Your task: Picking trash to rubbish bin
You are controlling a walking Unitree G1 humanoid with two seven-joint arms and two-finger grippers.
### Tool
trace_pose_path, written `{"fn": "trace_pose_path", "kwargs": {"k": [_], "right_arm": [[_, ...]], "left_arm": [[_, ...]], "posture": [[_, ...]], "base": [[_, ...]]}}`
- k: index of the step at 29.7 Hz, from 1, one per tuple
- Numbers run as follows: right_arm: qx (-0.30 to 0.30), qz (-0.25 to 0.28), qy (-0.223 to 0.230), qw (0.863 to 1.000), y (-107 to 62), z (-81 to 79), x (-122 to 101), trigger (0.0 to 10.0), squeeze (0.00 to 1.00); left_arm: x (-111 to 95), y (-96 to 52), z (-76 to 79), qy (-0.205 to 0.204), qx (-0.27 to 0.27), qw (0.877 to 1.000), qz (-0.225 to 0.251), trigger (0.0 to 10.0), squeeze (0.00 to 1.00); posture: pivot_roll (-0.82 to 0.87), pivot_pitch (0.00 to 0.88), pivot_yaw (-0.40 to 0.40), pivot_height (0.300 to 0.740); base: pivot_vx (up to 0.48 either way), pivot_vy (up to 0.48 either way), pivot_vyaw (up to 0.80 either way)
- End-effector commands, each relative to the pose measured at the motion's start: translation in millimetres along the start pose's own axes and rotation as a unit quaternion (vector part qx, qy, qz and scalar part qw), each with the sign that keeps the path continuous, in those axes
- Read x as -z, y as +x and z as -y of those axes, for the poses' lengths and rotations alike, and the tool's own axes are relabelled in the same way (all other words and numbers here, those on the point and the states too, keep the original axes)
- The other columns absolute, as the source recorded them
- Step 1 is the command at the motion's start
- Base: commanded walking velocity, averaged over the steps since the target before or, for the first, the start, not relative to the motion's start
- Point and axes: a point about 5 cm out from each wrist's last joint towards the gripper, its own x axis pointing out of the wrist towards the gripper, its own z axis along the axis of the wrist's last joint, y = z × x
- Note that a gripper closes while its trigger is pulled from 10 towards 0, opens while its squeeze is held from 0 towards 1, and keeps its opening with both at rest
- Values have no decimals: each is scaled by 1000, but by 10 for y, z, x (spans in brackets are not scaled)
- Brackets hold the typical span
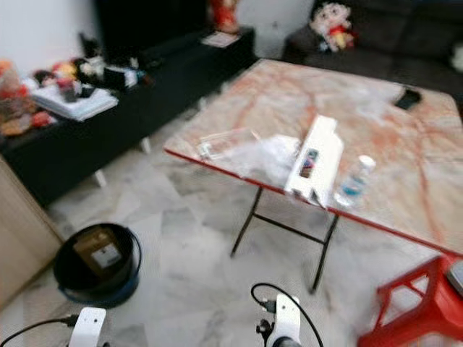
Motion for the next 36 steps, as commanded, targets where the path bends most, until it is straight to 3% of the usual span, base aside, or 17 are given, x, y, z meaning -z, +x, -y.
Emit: {"fn": "trace_pose_path", "kwargs": {"k": [1, 30, 36], "right_arm": [[5, 0, -3, 1000, -2, 29, -12, 10000, 0], [3, 2, -5, 1000, -1, 26, -20, 10000, 0], [2, 8, 5, 1000, 0, 21, -32, 10000, 0]], "left_arm": [[17, -3, 35, 0, 4, 1000, -5, 10000, 0], [24, -5, 50, -10, 3, 1000, -4, 10000, 0], [15, -3, 33, -30, -3, 1000, -3, 10000, 0]], "posture": [[11, 0, -3, 740], [11, 0, -10, 740], [11, 0, -10, 740]], "base": [[0, 0, -800], [0, 0, -797], [0, 0, 0]]}}
